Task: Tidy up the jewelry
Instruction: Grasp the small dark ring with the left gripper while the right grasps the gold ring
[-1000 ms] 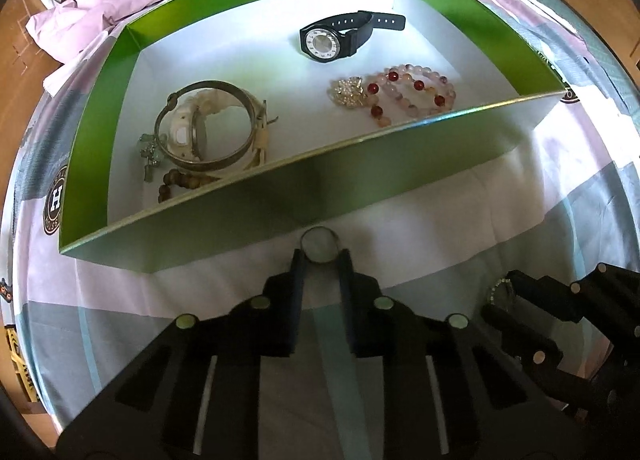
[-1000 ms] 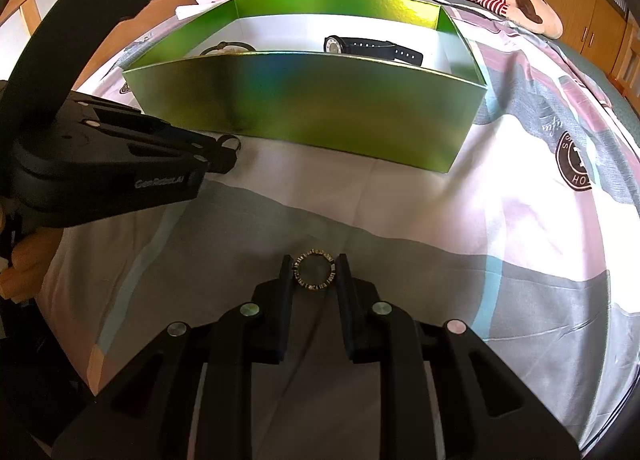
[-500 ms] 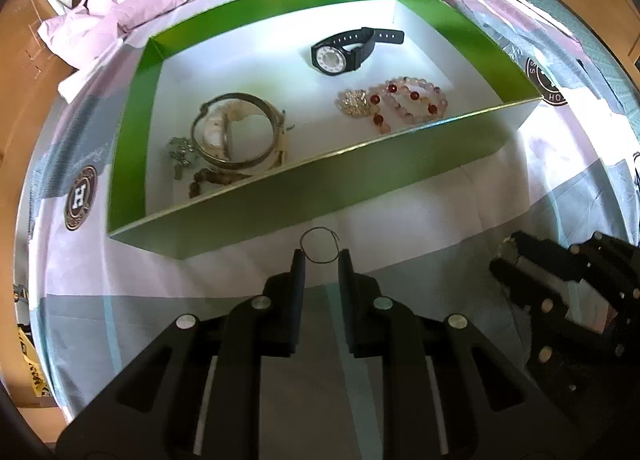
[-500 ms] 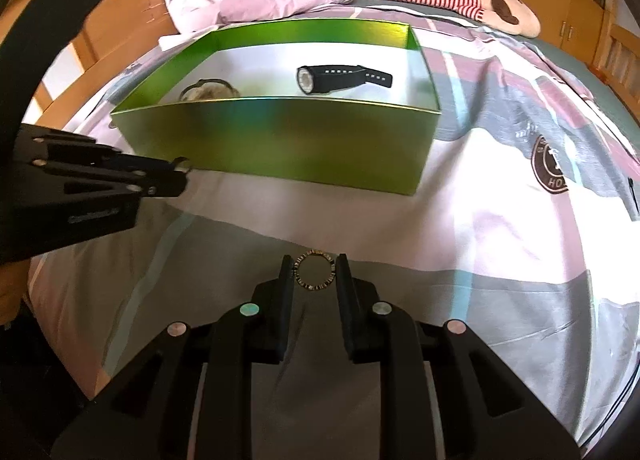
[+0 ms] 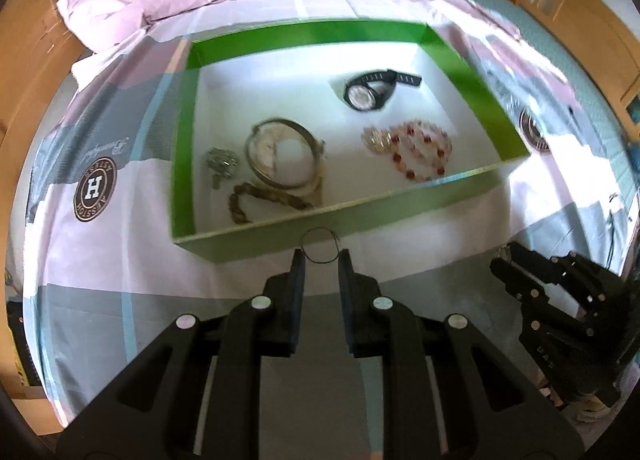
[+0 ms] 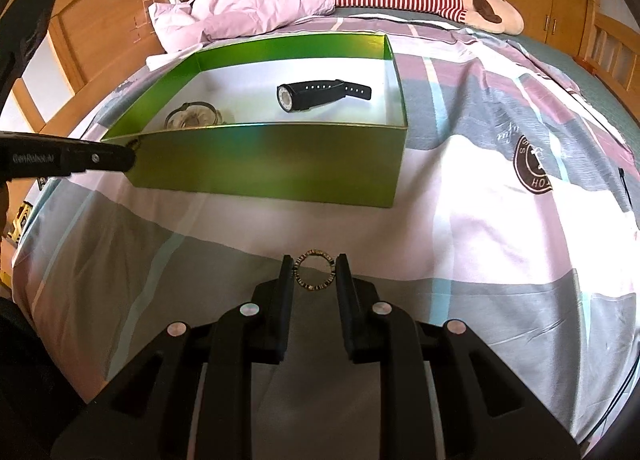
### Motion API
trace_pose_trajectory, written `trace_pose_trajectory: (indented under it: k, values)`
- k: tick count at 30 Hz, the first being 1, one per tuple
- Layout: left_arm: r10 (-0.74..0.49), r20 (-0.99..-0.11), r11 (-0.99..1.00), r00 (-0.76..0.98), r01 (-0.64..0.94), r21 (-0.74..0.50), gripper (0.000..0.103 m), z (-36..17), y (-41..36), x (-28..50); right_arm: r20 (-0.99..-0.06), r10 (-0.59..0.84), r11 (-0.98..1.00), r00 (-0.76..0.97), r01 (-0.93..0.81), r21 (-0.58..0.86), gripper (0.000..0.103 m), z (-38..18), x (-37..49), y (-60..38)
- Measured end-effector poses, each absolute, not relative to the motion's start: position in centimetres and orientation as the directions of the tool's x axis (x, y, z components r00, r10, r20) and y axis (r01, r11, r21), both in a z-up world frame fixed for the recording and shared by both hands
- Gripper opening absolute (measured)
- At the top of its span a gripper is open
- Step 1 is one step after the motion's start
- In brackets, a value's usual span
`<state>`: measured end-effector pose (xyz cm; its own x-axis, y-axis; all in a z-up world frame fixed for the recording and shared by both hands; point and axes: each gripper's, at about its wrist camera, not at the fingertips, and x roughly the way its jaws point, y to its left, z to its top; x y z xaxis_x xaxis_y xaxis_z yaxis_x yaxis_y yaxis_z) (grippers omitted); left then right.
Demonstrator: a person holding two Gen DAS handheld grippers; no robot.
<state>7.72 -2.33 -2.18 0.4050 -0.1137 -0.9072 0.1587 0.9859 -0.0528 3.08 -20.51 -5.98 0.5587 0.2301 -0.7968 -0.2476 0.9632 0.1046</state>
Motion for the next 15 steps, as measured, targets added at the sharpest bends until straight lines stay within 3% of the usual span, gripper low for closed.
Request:
trace_pose_trajectory:
  k: [15]
  values:
    - [-0.138,-0.9,0.979,0.413,0.196,-0.06,0.017,-1.6,-3.0,6.9,-0.813,0.216,0.965,0.54,-0.243,0.095,0.021,-7.0,3.3,-20.1]
